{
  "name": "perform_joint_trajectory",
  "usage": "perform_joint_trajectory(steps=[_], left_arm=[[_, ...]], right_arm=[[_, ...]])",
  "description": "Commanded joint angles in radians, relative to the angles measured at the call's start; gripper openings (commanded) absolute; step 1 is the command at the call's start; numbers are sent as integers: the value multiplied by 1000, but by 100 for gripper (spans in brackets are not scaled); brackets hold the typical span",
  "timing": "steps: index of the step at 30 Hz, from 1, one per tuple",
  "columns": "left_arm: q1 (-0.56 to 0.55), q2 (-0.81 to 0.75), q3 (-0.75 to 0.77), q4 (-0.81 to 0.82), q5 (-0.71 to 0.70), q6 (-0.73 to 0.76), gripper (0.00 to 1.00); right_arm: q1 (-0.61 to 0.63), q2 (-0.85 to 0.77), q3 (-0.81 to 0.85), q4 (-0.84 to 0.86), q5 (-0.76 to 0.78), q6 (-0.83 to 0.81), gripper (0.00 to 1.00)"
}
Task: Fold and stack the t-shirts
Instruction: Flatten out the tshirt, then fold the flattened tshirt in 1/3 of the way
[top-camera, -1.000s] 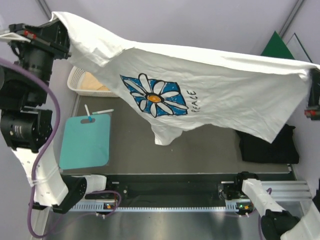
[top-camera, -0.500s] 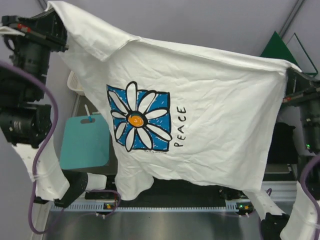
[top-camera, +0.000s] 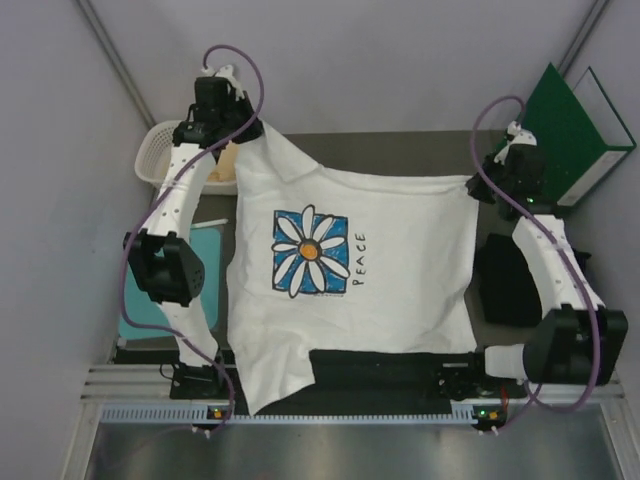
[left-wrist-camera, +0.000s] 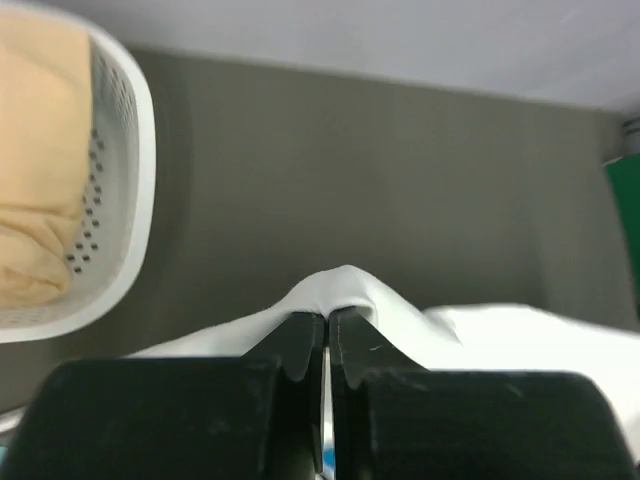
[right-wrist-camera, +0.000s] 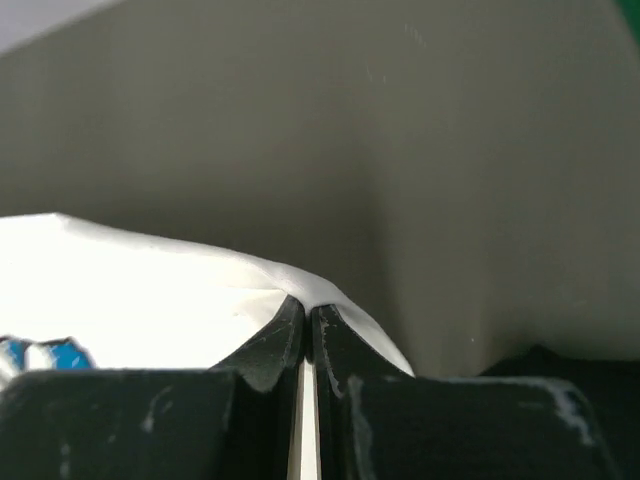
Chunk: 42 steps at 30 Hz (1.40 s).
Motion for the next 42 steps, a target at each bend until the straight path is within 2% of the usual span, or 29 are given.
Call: perform_joint_trajectory(steps=[1, 3, 4, 5, 7, 12, 18, 21, 28, 31, 42], left_arm=[[-2, 76, 1, 62, 30, -7, 0], [-2, 131, -7, 91, 10, -30, 0], [-2, 145, -5, 101, 8, -39, 0], [-2, 177, 20, 102, 1, -44, 0], [-2, 215, 65, 95, -1, -61, 0], [0, 355, 306, 23, -7, -72, 0], [9, 384, 398, 52, -22, -93, 0], [9, 375, 377, 24, -18, -93, 0], [8, 233, 69, 42, -4, -95, 0], [9, 150, -13, 36, -14, -98, 0], [23, 55, 7, -80, -41, -113, 0]], right_arm=[[-41, 259, 33, 190, -134, -8, 0], [-64, 376, 137, 174, -218, 9, 0], [-71, 490, 184, 152, -253, 14, 0], [-87, 543, 276, 129, -289, 20, 0], [-94, 670, 355, 102, -346, 41, 0], [-105, 806, 559, 89, -363, 61, 0], [-122, 916, 709, 60, -401, 81, 0], [-124, 950, 704, 52, -438, 95, 0], [-125, 869, 521, 42, -488, 97, 0], [-125, 831, 476, -3, -511, 87, 0], [-151, 785, 430, -99, -550, 87, 0]])
